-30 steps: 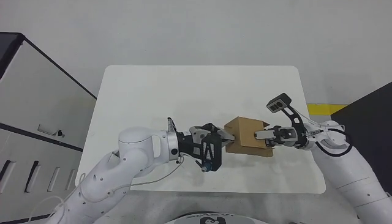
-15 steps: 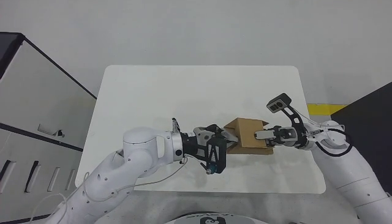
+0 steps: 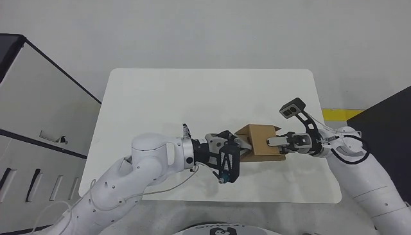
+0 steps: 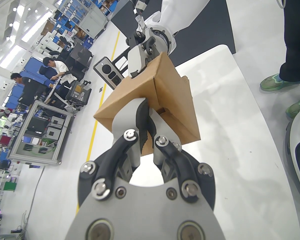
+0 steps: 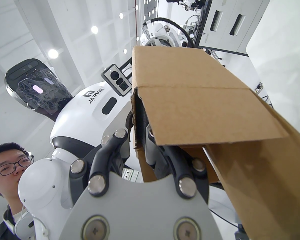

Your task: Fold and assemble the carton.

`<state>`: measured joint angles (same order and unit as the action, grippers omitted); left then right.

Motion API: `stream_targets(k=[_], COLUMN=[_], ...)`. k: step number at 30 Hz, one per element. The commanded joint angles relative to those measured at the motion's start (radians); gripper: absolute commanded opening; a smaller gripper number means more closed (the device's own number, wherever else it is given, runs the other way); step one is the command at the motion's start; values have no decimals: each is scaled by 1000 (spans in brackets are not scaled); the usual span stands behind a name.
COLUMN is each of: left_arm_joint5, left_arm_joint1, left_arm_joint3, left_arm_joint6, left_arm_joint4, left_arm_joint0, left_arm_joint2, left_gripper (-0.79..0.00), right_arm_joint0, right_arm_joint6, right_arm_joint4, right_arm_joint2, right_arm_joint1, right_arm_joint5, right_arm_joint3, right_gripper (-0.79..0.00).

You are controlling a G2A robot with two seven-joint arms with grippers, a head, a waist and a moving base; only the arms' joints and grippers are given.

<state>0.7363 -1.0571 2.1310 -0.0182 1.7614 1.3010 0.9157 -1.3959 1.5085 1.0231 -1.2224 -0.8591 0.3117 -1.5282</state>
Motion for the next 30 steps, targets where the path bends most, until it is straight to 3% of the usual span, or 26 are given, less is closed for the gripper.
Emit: stream_targets(k=[1,13,28,30], left_arm_joint5=[-3,-13,-38,-38], left_arm_joint1=[0,4,32,36], left_arm_joint3=[0,9,84,98], left_arm_joint6=[2,-4,11,17], left_arm_joint4=[0,3,20,22], left_arm_joint0=[0,11,118,134], left_arm_joint2=[-1,25,151,166], left_gripper=[-785,-785,-776,-511], right_arm_joint0=[0,0,-12,-20], right_arm_joint6=[0,0,-34,-20], right_arm_joint4=[0,0,-12,-1], right_arm_joint2=[0,0,-8,-22], right_arm_joint1=[0,0,-2,-2], right_arm_joint5=[0,0,-2,3], right_arm_joint3=[0,0,-20,-20], right_gripper=[-785,-785,-785,-785])
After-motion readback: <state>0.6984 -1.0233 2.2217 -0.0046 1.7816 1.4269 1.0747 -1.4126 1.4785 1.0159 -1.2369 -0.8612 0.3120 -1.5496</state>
